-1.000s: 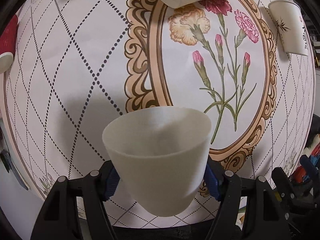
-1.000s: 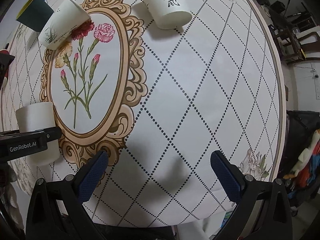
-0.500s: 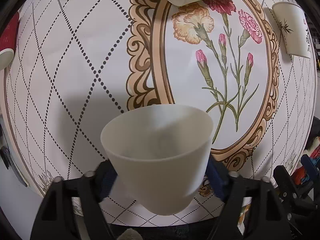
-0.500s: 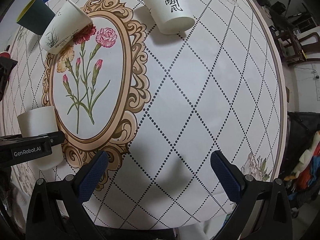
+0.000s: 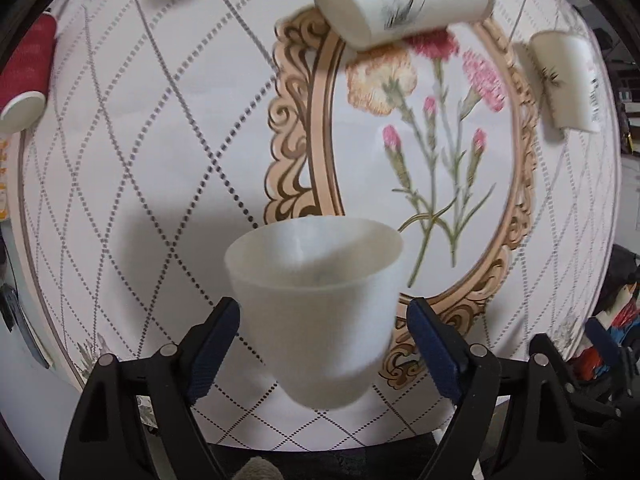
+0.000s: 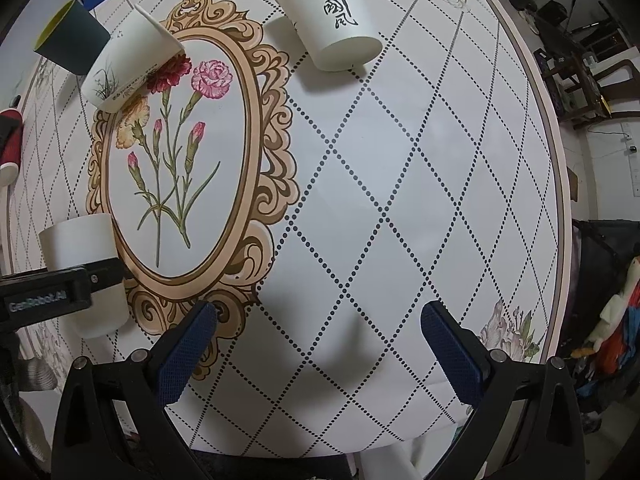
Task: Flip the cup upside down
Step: 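Lift the white plastic cup with the left gripper and carry it toward the flower oval, then set the cup upright beside the flower oval and open the left gripper, then roll the right gripper over and grasp the white plastic cup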
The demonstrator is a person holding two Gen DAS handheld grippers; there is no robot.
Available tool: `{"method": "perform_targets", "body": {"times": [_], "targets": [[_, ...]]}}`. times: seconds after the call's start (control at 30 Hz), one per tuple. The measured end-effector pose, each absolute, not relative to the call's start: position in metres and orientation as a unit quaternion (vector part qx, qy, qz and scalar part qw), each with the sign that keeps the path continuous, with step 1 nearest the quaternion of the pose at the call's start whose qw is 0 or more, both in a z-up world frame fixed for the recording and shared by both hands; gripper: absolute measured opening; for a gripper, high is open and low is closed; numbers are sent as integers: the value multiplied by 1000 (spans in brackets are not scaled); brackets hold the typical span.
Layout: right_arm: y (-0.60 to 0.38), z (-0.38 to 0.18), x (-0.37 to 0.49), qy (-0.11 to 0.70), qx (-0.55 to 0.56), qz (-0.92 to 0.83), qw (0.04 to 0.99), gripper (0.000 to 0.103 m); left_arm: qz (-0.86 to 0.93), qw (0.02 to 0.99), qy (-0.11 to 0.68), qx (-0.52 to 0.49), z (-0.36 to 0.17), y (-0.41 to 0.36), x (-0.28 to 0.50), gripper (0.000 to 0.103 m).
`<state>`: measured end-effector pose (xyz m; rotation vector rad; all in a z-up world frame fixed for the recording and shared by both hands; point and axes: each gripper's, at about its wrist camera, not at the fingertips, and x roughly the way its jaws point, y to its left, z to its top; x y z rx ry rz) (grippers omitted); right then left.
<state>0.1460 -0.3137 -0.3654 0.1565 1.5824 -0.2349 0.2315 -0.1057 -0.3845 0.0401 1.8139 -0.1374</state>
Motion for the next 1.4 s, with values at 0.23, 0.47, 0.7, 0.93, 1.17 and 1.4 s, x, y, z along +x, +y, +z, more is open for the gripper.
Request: {"method": "perform_targets", "body": {"times": [0.23, 0.47, 0.7, 0.93, 1.17, 1.4], "targets": [[-301, -345, 143, 699, 75, -78, 707, 103, -41, 669, 742, 6, -312, -78, 222, 86], [-256, -318, 142, 688, 89, 1, 720, 103, 27, 705, 708, -2, -269, -25, 191, 86], [-193, -301, 149, 684, 56, 62, 725, 103, 86, 708, 700, -42, -268, 32, 155, 86], [-154, -295, 156, 690, 7, 78, 719, 103, 98, 703, 700, -76, -284, 69, 141, 86], [-123, -296, 162, 692, -136, 104, 701, 103, 96, 691, 711, -89, -319, 80, 137, 86], [-70, -299, 133, 520, -537, 231, 622, 103, 100, 675, 726, -90, -357, 79, 134, 86]]}}
